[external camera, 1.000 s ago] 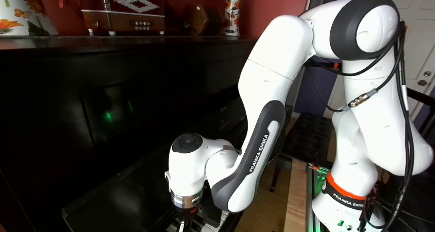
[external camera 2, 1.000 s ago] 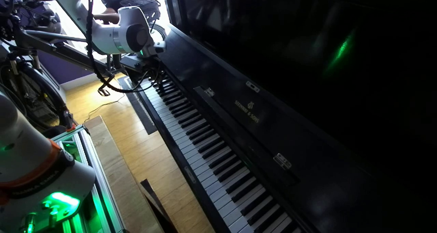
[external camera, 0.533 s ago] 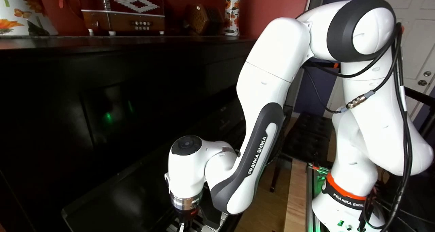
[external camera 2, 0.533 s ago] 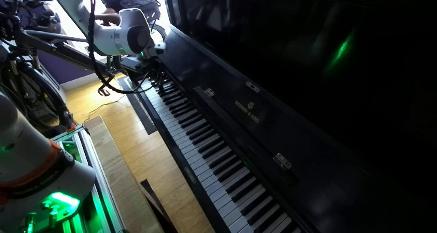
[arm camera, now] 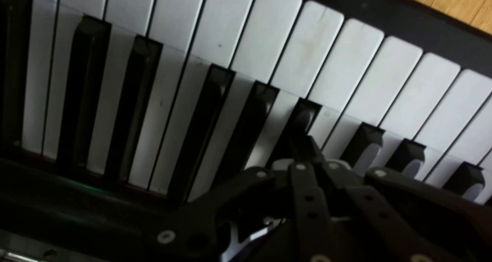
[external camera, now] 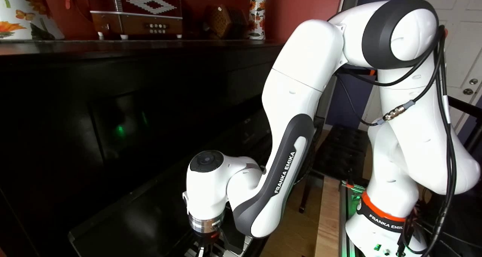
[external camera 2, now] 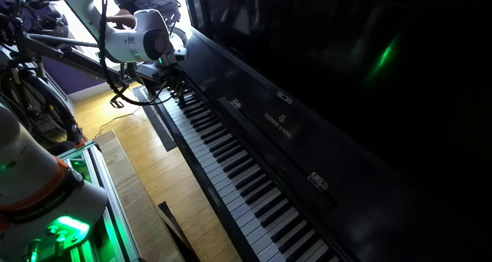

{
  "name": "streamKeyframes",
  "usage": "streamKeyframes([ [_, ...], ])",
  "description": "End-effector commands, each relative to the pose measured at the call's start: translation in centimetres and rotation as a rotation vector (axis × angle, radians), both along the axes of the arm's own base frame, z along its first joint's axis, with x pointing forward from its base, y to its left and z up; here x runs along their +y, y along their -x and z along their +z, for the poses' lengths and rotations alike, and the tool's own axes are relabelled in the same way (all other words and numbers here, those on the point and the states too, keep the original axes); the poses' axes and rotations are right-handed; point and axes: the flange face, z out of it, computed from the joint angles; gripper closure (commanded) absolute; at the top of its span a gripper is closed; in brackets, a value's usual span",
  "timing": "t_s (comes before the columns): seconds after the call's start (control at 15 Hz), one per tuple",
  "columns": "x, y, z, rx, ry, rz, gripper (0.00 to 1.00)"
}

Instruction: Press a key on the piano

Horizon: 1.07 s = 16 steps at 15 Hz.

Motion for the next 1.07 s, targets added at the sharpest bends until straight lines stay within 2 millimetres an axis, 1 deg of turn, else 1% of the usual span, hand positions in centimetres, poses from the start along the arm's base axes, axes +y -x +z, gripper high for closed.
streamKeyframes([
  [0.0, 0.2, 0.0, 0.7, -0.012, -0.004, -0.033, 1.0],
  [0.27, 0.6, 0.3, 2.8, -0.009, -0.018, -0.026, 0.97],
  [0.33, 0.7, 0.4, 3.3, -0.007, -0.024, -0.024, 0.88],
  [0.4, 0.9, 0.5, 3.9, -0.008, -0.03, -0.02, 0.71],
  [0.53, 1.3, 0.8, 5.0, -0.001, -0.015, -0.003, 0.58],
  [0.6, 1.5, 1.0, 5.6, 0.008, -0.015, 0.01, 0.49],
  [0.67, 1.7, 1.2, 6.2, 0.011, -0.008, 0.021, 0.43],
  [0.87, 1.8, 1.8, 8.5, 0.009, -0.012, 0.073, 0.19],
  [1.0, 1.9, 2.2, 10.2, 0.017, -0.04, 0.108, 0.05],
])
